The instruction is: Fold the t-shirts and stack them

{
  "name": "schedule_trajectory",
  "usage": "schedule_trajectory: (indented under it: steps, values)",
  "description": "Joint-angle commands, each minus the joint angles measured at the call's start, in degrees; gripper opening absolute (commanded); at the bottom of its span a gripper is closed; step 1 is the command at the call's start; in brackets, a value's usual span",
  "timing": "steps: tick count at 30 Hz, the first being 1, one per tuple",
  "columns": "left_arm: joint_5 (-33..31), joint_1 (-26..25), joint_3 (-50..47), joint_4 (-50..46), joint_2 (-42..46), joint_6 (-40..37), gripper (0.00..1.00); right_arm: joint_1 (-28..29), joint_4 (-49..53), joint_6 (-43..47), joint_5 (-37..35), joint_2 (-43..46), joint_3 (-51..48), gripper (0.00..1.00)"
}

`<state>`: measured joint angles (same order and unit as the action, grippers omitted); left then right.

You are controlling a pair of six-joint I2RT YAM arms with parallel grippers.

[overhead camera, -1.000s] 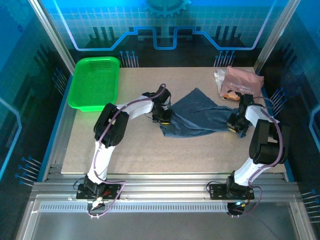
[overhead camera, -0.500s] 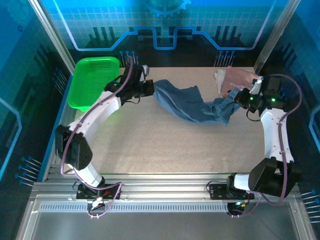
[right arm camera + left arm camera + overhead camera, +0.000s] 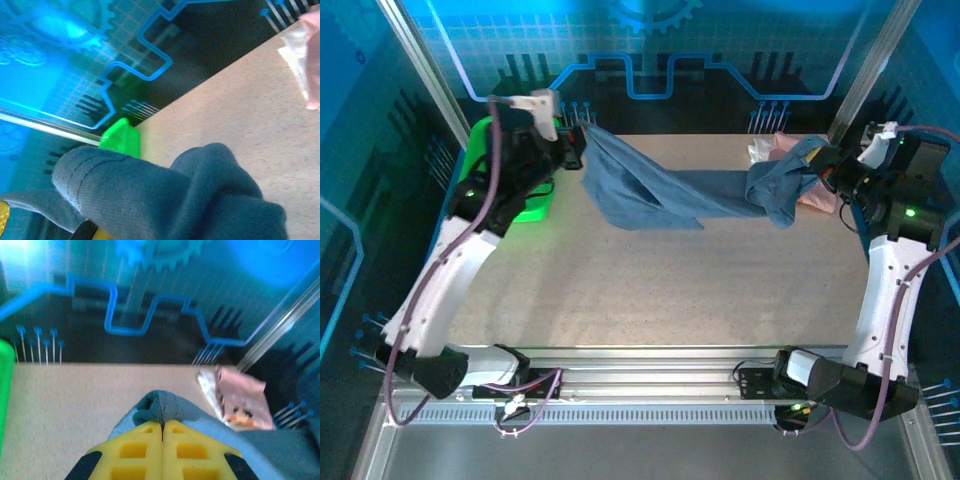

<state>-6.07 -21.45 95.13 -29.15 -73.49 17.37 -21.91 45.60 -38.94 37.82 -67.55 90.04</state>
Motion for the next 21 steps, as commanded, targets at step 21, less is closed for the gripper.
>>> schedule_trajectory:
  steps: [21]
  values:
    - [-5.0, 1.0, 14.5, 1.4, -2.0, -7.0, 0.0, -0.3, 4.2, -20.5, 15.9, 2.2, -1.6, 0.0]
